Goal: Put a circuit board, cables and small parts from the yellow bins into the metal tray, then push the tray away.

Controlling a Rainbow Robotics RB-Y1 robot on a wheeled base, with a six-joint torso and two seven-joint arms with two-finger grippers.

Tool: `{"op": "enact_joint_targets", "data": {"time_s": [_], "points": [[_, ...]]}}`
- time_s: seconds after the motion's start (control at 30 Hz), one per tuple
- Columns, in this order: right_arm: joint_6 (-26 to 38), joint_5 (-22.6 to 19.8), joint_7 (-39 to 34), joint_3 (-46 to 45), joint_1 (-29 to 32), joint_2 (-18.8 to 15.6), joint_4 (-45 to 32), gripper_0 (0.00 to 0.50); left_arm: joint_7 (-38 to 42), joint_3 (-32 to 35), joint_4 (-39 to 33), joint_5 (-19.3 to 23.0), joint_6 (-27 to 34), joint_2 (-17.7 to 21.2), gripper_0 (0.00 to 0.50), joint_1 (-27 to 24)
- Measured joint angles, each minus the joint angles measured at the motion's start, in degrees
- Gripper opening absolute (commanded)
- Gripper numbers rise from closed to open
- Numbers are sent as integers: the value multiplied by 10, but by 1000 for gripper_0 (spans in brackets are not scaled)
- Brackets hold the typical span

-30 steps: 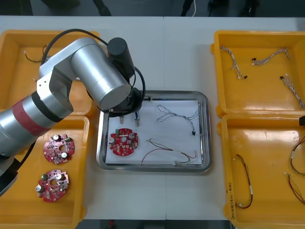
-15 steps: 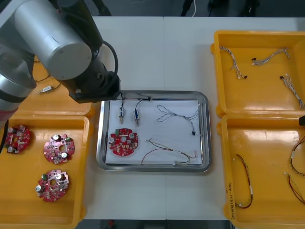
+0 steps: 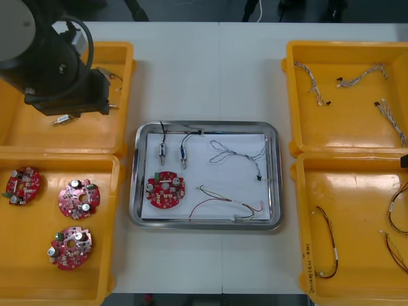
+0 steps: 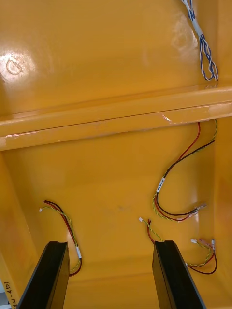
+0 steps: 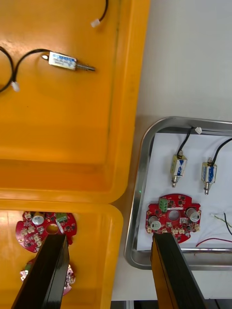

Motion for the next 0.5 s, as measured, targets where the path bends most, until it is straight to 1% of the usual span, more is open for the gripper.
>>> {"op": "enact_joint_targets", "data": {"time_s": [0.07, 0.3, 0.5], "points": [[0, 0, 0, 0, 0, 0, 0, 500, -17, 28, 0, 9, 0, 7, 500, 10], [0, -7, 0, 1, -2, 0, -1, 500, -94, 106, -5, 19, 0, 25, 500, 58], [1, -9, 0, 39, -37, 0, -2, 500, -100, 166, -26, 21, 0, 36, 500, 116]]}}
